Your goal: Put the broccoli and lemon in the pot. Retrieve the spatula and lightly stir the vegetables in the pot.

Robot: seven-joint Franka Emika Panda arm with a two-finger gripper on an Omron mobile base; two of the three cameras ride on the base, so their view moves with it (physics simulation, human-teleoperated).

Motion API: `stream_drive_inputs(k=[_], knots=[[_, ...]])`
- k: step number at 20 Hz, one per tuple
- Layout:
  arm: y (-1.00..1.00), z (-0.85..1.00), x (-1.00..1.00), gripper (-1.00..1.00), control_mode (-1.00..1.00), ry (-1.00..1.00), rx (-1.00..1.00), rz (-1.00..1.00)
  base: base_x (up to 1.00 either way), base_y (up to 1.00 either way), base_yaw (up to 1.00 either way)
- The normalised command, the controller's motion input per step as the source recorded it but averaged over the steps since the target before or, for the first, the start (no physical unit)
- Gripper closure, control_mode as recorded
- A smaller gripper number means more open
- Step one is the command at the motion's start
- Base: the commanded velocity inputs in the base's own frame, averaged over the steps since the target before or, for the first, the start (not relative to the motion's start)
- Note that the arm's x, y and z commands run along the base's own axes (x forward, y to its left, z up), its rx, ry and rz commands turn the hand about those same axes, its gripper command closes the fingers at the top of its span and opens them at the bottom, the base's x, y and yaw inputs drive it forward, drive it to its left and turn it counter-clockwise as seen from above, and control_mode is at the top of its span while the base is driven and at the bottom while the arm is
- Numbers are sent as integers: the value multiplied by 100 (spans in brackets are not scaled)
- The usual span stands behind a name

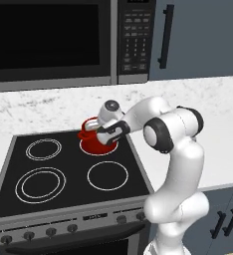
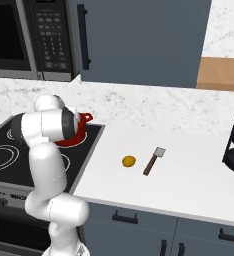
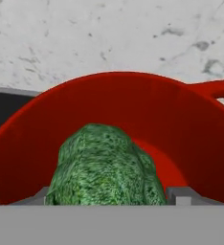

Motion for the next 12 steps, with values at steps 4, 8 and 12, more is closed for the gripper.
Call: stream_drive_inputs(k=[4, 8, 12], knots=[[0, -31, 21, -100, -100, 12, 0, -5, 0, 0, 0], [0, -7, 12, -100, -100, 3, 0, -4, 0, 0, 0], [-3, 3, 0, -100, -100, 0, 2, -1, 0, 0, 0]])
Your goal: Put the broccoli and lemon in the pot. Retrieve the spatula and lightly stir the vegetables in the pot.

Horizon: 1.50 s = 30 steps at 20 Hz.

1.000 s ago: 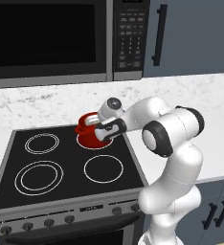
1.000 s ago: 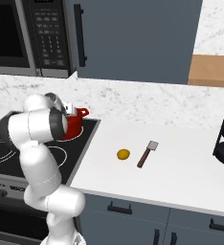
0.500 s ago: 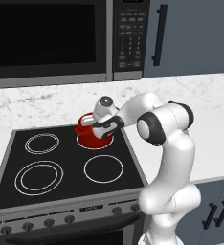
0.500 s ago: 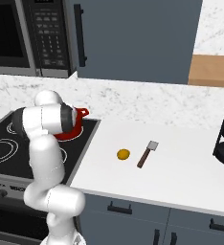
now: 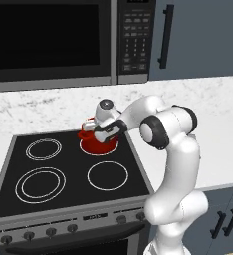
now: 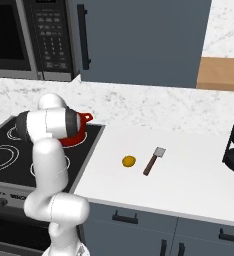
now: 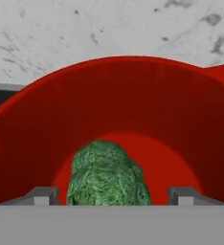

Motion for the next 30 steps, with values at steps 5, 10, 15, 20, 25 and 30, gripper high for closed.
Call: stream_drive_inputs(k=[5, 10, 15, 20, 25, 30], knots=[[-4, 15, -2, -100, -100, -1, 3, 0, 0, 0, 0], [-9, 33, -38, -100, -100, -13, 2, 0, 0, 0, 0], [-12, 12, -53, -100, -100, -15, 0, 0, 0, 0, 0], [-30, 69, -88, -100, -100, -23, 4, 0, 0, 0, 0], [-56, 100, -95, -100, -100, -9, 15, -5, 0, 0, 0], [-90, 100, -72, -100, -100, 3, 21, -17, 0, 0, 0]])
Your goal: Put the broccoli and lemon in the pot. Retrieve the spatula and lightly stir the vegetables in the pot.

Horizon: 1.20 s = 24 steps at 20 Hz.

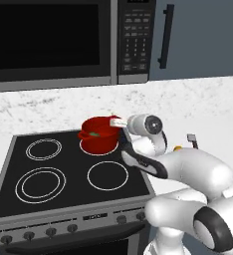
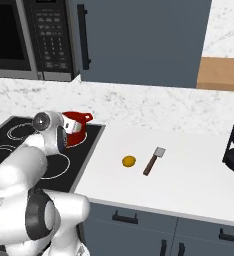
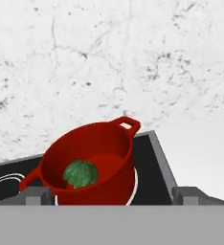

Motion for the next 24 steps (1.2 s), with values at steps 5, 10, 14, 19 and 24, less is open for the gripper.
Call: stream_drive_inputs(k=[5, 10, 14, 19, 24], knots=[[-99, 97, -34, -100, -100, 15, 19, -22, 0, 0, 0], [-100, 23, -3, -100, -100, 34, 5, -28, 0, 0, 0], [-100, -15, 17, -100, -100, 47, 0, -33, 0, 0, 0], [-96, -44, -3, -100, -100, 40, 0, -24, 0, 0, 0], [-65, -79, -32, -100, -100, 29, 0, -13, 0, 0, 0]])
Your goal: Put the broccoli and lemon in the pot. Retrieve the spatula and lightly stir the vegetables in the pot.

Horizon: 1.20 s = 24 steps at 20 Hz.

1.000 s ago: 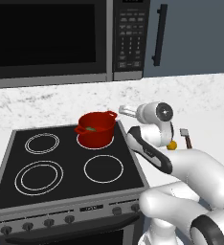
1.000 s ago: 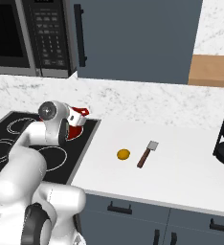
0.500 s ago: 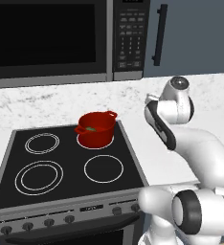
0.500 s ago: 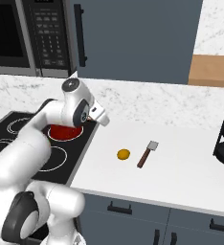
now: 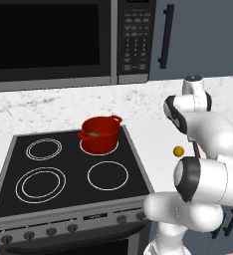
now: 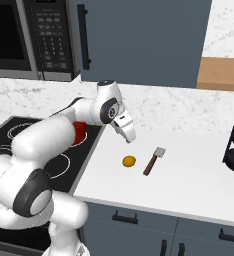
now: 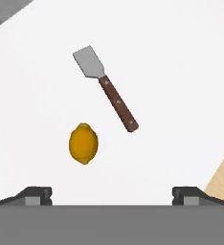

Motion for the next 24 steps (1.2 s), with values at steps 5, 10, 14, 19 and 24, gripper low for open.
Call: stream_drive_inputs(k=[5, 10, 14, 19, 24], knots=[[-20, -73, -5, -100, -100, 16, 5, -1, 0, 0, 0], [-2, -57, 6, -100, -100, 8, 8, 0, 0, 0, 0], [0, -46, 23, -100, -100, 8, 9, 0, 0, 0, 0], [0, -43, 36, -100, -100, 6, 6, 0, 0, 0, 0], [0, -31, 37, -100, -100, 1, 3, 0, 0, 0, 0]])
